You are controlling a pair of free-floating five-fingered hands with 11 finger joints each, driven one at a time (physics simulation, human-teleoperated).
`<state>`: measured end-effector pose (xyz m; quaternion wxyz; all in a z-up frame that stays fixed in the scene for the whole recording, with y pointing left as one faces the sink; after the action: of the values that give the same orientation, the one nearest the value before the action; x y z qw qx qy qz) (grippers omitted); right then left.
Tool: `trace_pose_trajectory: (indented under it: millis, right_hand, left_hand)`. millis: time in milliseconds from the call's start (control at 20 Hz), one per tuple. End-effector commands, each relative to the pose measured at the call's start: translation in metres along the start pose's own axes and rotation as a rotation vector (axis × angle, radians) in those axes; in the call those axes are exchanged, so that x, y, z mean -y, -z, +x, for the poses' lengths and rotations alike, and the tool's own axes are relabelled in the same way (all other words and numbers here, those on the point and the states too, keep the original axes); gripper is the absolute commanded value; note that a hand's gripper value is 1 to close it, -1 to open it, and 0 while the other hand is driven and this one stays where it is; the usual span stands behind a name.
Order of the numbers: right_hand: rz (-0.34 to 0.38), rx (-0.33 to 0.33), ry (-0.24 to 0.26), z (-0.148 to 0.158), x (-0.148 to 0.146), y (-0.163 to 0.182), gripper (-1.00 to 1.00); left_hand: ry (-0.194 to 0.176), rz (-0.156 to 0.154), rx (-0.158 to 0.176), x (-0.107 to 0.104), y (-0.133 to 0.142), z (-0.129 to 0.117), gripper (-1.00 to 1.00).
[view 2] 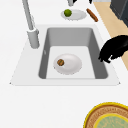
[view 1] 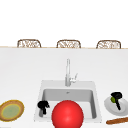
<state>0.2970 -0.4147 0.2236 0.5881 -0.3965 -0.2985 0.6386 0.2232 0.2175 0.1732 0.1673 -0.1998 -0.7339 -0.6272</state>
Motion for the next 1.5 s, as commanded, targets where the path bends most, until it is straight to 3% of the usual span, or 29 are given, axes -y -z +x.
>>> trace_pose_trajectory:
  millis: [0, 300, 600, 800, 1450]
  right_hand:
    - [0.014, 0.08, 0.0, 0.002, 0.002, 0.022, -1.0]
    - [0.017, 0.116, -0.017, -0.004, -0.001, 0.066, -1.0]
    - [0.042, 0.18, 0.03, -0.021, -0.021, 0.104, -1.0]
    - [0.053, 0.209, 0.035, -0.031, -0.031, 0.128, -1.0]
    - [0.187, 0.193, 0.046, -0.049, -0.039, 0.2, -1.0]
  left_hand:
    - [0.0, 0.0, 0.0, 0.0, 0.0, 0.0, 0.0]
    - [0.0, 0.0, 0.0, 0.0, 0.0, 0.0, 0.0]
    - [0.0, 0.0, 0.0, 0.0, 0.0, 0.0, 0.0]
    - [0.0, 0.0, 0.0, 0.0, 0.0, 0.0, 0.0]
    - [0.0, 0.0, 0.0, 0.0, 0.0, 0.0, 0.0]
